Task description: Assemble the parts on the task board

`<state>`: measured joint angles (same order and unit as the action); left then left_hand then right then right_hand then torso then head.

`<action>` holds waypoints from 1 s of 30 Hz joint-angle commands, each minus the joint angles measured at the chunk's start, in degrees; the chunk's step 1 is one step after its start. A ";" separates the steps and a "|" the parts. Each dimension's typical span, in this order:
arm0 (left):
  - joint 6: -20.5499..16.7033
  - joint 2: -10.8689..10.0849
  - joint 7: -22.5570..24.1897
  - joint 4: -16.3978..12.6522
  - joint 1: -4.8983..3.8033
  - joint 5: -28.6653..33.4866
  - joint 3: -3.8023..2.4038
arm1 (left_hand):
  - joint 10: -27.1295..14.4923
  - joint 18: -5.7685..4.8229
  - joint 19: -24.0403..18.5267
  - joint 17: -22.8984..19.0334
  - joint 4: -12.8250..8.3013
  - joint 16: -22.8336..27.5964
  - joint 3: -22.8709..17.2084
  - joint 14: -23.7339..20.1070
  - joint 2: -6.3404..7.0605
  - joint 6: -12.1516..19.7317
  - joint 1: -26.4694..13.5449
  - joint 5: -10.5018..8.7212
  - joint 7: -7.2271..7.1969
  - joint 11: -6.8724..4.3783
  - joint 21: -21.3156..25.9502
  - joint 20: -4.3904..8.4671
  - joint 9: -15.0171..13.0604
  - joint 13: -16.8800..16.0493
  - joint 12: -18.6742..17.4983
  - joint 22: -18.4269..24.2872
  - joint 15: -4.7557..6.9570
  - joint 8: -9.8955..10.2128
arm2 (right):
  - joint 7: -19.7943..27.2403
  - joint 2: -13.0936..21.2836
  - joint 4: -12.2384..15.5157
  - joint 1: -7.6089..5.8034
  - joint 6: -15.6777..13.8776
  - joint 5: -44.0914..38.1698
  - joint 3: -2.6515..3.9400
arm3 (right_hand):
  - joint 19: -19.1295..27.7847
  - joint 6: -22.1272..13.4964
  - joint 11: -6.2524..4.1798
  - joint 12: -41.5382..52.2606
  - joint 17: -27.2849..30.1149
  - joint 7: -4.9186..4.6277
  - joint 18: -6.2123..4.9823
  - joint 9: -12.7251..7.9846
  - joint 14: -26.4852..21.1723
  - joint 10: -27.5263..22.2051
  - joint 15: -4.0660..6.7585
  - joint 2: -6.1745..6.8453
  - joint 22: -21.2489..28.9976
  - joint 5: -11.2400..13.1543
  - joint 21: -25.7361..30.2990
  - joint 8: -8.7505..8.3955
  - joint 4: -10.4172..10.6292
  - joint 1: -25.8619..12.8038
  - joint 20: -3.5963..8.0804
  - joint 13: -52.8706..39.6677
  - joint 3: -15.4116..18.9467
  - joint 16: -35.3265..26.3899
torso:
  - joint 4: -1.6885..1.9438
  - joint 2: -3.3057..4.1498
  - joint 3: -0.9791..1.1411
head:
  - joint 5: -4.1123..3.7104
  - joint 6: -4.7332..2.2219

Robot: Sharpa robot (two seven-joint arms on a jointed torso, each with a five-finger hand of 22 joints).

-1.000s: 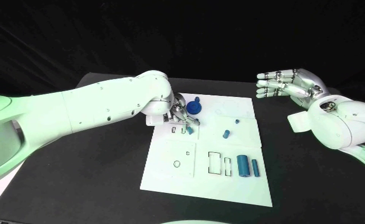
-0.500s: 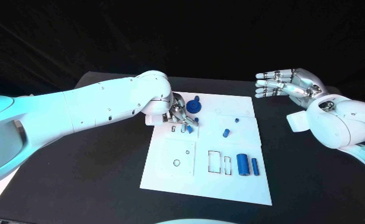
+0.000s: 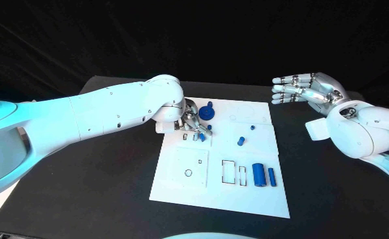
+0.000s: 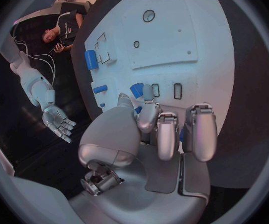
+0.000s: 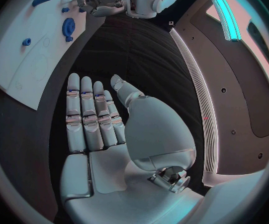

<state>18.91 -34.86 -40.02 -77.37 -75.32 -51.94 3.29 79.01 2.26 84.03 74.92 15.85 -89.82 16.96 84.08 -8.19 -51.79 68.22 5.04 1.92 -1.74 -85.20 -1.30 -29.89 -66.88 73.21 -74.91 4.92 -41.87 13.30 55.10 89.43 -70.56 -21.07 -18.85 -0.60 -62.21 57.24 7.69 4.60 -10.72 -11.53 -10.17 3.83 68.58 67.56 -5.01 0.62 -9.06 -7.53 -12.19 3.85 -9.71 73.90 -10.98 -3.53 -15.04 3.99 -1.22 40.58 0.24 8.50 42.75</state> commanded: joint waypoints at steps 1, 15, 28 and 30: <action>0.91 0.23 -3.32 -0.02 0.01 -0.11 -0.01 | -0.13 -0.35 2.41 15.08 -0.33 -0.18 -0.34 5.92 0.07 0.41 0.98 0.27 -0.02 -0.32 -0.18 0.27 -0.17 0.07 -0.35 -6.14 0.41 -0.42 | 0.32 -0.02 0.07 0.05 0.55 -0.36 0.01 | -0.43 0.00 0.30 -0.36 0.05 -0.39 -0.31 -0.04 0.23 -0.09 -0.19 0.35 0.05 -0.19 0.24 -0.22 0.14 -0.32 0.13 0.03 0.16 -0.40 | -0.06 0.01 -0.02 | 0.01 0.03; 0.74 0.37 -3.33 0.03 0.02 -0.03 -0.01 | -0.10 -0.33 2.37 15.08 -2.44 -0.18 -2.93 5.92 0.97 0.94 4.95 0.38 -0.01 -0.34 -0.08 0.33 -1.28 0.20 -0.41 -6.09 0.44 -0.47 | 0.17 0.06 -0.16 0.05 0.55 -0.32 0.01 | -0.49 0.01 0.31 -0.36 0.17 -0.39 -0.31 -0.04 0.23 -0.10 -0.20 0.37 0.15 -0.26 0.36 -0.22 0.21 -0.41 0.11 0.03 0.20 -0.40 | 0.02 0.01 -0.01 | 0.14 0.25; -0.41 0.58 -3.31 -0.01 0.01 0.30 -0.01 | -0.13 -0.27 2.26 15.08 -6.20 -0.18 -10.51 5.92 -0.29 1.90 12.19 1.70 -0.54 -0.85 0.11 0.72 -1.22 -0.37 -0.18 -5.90 0.90 1.35 | 0.12 0.06 -0.22 0.05 0.68 -0.32 0.00 | -0.49 0.00 0.31 -0.37 0.18 -0.39 -0.31 -0.04 0.22 -0.11 -0.20 0.37 0.16 -0.27 0.38 -0.22 0.21 -0.41 0.10 0.03 0.20 -0.40 | 0.00 -0.01 -0.01 | 0.16 0.43; -0.71 0.58 -3.29 -0.04 0.01 0.57 -0.01 | -0.40 -0.26 2.23 15.08 -7.55 -0.18 -12.89 5.92 -0.24 2.42 14.46 3.18 -0.57 -0.93 0.16 0.85 -0.89 -0.24 -0.42 -5.85 1.02 2.21 | 0.10 0.06 -0.24 0.05 0.72 -0.32 0.00 | -0.52 -0.02 0.31 -0.38 0.29 -0.39 -0.32 -0.04 0.20 -0.15 -0.21 0.37 0.25 -0.35 0.49 -0.23 0.22 -0.42 0.09 0.03 0.21 -0.40 | -0.01 -0.01 -0.01 | 0.17 0.45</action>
<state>18.66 -34.40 -39.95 -77.39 -75.50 -51.75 3.10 78.57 2.26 84.03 74.91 8.60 -89.82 4.45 83.97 -6.93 -49.60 79.63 8.02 1.43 -2.32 -85.20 -0.88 -30.71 -67.07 72.73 -74.91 5.62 -39.64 13.24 55.19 89.18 -70.55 -21.06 -18.83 -0.60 -62.42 57.25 7.69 4.60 -10.48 -11.52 -10.17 3.84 68.58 67.56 -5.02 0.62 -8.86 -7.53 -11.87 3.85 -9.72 73.90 -10.76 -3.53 -15.04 3.76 -1.21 40.58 0.21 8.65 43.17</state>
